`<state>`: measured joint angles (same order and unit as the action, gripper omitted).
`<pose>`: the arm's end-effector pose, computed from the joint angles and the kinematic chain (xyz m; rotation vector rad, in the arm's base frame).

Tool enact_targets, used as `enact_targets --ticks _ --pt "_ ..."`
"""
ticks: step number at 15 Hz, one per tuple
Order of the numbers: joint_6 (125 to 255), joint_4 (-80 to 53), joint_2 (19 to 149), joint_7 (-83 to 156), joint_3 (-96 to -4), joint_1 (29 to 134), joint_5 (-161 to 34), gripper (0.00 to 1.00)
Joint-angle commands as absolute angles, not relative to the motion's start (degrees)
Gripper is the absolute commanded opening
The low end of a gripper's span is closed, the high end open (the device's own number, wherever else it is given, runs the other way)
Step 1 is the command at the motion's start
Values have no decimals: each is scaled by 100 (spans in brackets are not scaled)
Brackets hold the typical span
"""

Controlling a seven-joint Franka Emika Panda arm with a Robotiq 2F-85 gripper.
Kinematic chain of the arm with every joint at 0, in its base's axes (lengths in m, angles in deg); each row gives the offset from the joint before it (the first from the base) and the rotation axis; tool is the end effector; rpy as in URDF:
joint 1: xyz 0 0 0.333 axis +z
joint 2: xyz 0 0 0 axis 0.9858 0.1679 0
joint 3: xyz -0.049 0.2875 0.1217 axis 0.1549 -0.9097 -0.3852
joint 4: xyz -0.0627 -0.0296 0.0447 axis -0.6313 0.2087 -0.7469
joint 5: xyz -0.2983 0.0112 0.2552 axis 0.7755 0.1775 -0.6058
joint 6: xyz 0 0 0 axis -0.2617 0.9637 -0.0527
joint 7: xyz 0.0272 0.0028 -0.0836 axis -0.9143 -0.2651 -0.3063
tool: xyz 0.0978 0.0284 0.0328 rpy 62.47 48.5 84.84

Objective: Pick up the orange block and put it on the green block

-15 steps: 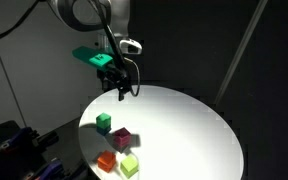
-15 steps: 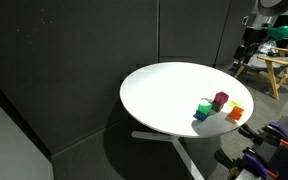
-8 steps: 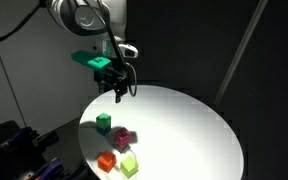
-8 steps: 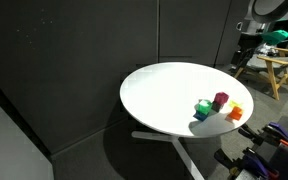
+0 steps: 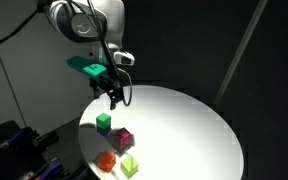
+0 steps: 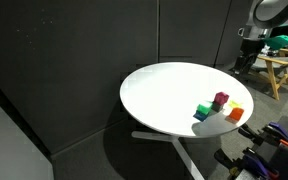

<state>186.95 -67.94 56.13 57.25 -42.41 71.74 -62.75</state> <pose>0.4011 -0.1473 0.3277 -3.1198 0.0454 0.1074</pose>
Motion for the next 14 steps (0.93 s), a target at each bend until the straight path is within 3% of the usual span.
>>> enact_targets --ticks 1,14 --pt "18827 -7077 5351 5793 -4219 7075 -6111 100" --pt "19113 -7216 5506 5945 -4179 7117 -6274 100"
